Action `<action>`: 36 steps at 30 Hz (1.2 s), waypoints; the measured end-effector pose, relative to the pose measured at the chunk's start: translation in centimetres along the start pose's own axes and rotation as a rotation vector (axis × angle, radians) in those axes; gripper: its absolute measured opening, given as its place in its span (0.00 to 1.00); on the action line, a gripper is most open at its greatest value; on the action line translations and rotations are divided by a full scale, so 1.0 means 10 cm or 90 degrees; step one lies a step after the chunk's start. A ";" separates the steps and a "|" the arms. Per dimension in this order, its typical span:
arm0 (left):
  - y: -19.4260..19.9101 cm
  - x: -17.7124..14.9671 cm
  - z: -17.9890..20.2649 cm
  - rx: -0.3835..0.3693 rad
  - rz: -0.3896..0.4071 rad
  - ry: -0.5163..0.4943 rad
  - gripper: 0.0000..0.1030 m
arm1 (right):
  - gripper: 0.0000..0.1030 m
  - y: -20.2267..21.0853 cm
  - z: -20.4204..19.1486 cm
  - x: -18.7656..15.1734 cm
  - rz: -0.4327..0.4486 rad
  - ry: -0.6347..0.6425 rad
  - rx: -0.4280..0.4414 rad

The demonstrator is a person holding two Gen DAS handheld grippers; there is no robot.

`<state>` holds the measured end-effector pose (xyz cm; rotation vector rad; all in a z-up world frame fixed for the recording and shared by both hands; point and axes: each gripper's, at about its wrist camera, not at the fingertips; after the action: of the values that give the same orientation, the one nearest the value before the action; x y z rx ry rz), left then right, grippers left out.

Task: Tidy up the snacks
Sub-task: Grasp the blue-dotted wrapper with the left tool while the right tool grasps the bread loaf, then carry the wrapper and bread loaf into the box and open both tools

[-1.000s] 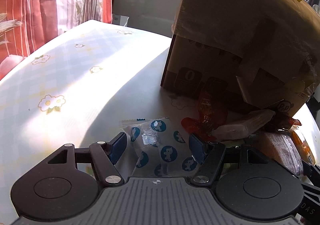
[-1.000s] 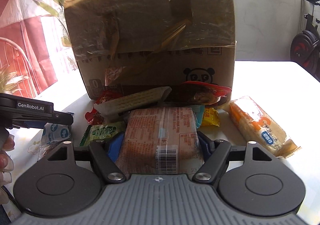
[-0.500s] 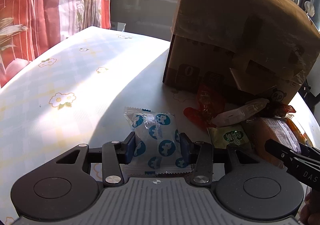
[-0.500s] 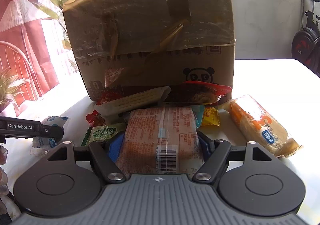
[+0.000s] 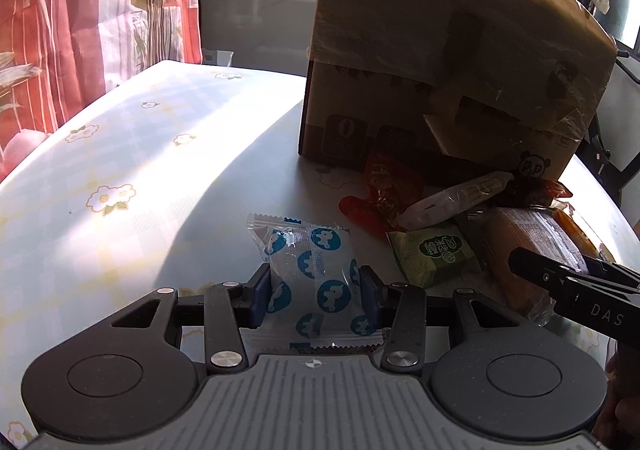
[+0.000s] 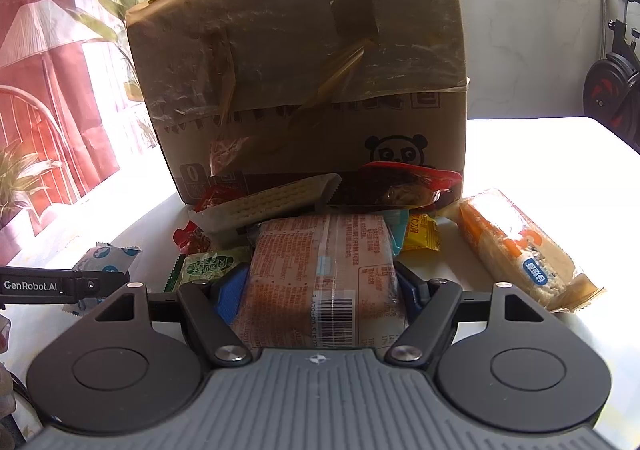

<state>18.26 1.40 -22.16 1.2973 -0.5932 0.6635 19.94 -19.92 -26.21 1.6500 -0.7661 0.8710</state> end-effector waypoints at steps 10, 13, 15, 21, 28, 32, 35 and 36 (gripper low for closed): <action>0.01 0.01 0.02 0.009 0.001 -0.004 0.46 | 0.72 0.00 0.00 0.00 0.001 -0.005 0.003; 0.03 0.01 0.02 0.011 0.008 -0.004 0.46 | 0.72 0.02 0.02 -0.01 0.005 -0.013 0.007; 0.06 0.01 0.03 0.010 0.016 -0.007 0.46 | 0.72 0.06 0.03 -0.01 0.011 -0.019 0.006; 0.14 0.00 0.05 0.000 0.033 -0.011 0.46 | 0.71 0.26 0.04 0.01 0.040 -0.028 0.018; 0.22 0.03 0.02 -0.004 0.057 -0.012 0.46 | 0.71 0.39 0.10 0.08 0.054 -0.048 0.006; 0.35 0.16 0.04 0.002 0.096 -0.024 0.46 | 0.71 0.51 0.16 0.16 0.079 -0.059 -0.007; 0.49 0.30 0.07 0.007 0.134 -0.039 0.46 | 0.71 0.62 0.19 0.26 0.104 -0.062 -0.014; 0.54 0.35 0.09 0.007 0.147 -0.043 0.46 | 0.71 0.67 0.21 0.33 0.115 -0.065 -0.015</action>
<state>16.68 1.69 -15.89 1.2757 -0.8037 0.8147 16.42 -23.64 -20.43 1.6312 -1.0053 0.9052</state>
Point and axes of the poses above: each gripper's, at about its wrist camera, not at the fingertips, and y roughly against the way its jaws point, z to its right, x to its top, and after that the axes turned 6 degrees about -x, right-handed
